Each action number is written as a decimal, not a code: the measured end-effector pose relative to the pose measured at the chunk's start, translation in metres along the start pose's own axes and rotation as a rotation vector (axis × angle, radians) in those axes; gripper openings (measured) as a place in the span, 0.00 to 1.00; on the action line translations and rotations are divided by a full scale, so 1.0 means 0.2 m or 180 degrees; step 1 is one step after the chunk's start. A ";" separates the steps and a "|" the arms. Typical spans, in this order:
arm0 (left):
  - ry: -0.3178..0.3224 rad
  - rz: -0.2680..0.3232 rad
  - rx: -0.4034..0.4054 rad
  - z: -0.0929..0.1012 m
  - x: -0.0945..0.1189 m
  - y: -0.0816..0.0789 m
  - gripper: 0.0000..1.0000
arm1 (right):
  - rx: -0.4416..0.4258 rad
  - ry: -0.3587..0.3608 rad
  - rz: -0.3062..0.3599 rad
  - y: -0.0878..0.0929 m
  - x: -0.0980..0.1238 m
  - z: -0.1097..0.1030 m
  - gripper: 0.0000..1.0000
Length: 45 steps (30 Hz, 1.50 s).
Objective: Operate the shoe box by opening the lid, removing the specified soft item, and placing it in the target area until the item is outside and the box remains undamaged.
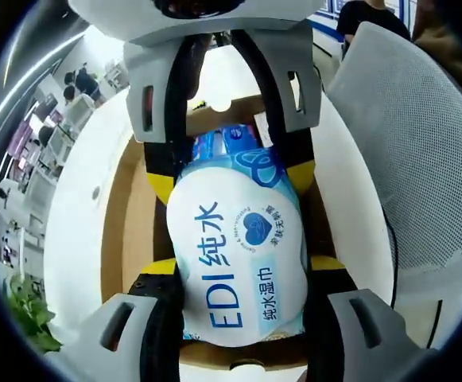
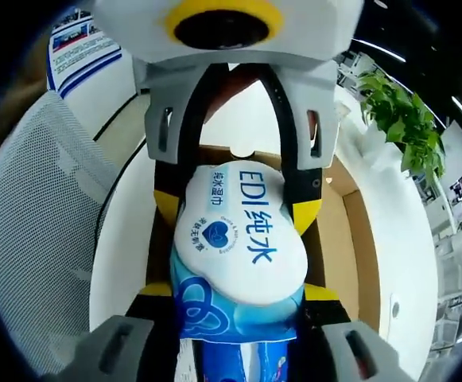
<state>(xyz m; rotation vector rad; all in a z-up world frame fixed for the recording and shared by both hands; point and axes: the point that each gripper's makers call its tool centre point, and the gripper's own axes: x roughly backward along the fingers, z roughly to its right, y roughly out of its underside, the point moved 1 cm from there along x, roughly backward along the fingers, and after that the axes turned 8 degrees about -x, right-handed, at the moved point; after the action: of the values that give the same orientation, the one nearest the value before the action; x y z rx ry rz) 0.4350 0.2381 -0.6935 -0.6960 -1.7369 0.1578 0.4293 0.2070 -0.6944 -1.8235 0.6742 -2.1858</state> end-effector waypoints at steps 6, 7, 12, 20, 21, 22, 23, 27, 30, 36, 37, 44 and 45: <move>-0.0034 0.0076 -0.0123 -0.04 -0.01 -0.15 0.59 | -0.0039 0.0102 -0.0031 0.07 0.13 0.01 0.55; -0.0041 0.0083 -0.0142 -0.05 -0.01 -0.16 0.59 | -0.0043 0.0120 -0.0033 0.08 0.14 0.02 0.55; -0.0008 0.0135 -0.0235 -0.06 -0.04 -0.27 0.59 | -0.0131 0.0180 -0.0056 0.17 0.22 0.01 0.54; 0.0042 0.0179 -0.0387 -0.07 -0.09 -0.42 0.59 | -0.0261 0.0288 -0.0077 0.29 0.32 0.01 0.54; 0.0043 0.0181 -0.0401 -0.07 -0.10 -0.43 0.59 | -0.0270 0.0300 -0.0077 0.31 0.33 0.01 0.54; 0.0047 0.0183 -0.0426 -0.07 -0.10 -0.45 0.59 | -0.0287 0.0319 -0.0078 0.32 0.34 0.01 0.54; 0.0050 0.0186 -0.0444 -0.08 -0.11 -0.47 0.59 | -0.0302 0.0334 -0.0077 0.33 0.35 0.01 0.54; 0.0068 0.0194 -0.0523 -0.09 -0.13 -0.54 0.59 | -0.0358 0.0388 -0.0067 0.38 0.40 0.01 0.54; 0.0081 0.0202 -0.0573 -0.09 -0.14 -0.58 0.59 | -0.0386 0.0419 -0.0063 0.42 0.43 0.01 0.54; 0.0097 0.0225 -0.0667 -0.12 -0.18 -0.70 0.59 | -0.0446 0.0495 -0.0053 0.51 0.51 0.02 0.54; 0.0099 0.0227 -0.0683 -0.12 -0.19 -0.72 0.59 | -0.0456 0.0507 -0.0053 0.52 0.52 0.02 0.54; 0.0126 0.0259 -0.0762 -0.13 -0.24 -0.84 0.59 | -0.0518 0.0557 -0.0060 0.63 0.60 0.02 0.54; 0.0128 0.0263 -0.0768 -0.13 -0.25 -0.86 0.59 | -0.0527 0.0564 -0.0068 0.65 0.61 0.02 0.54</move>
<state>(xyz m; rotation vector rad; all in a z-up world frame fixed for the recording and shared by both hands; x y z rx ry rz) 0.4030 0.0664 -0.6494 -0.9414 -1.7055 -0.0101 0.3907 0.0382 -0.6486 -1.7314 0.9006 -2.3906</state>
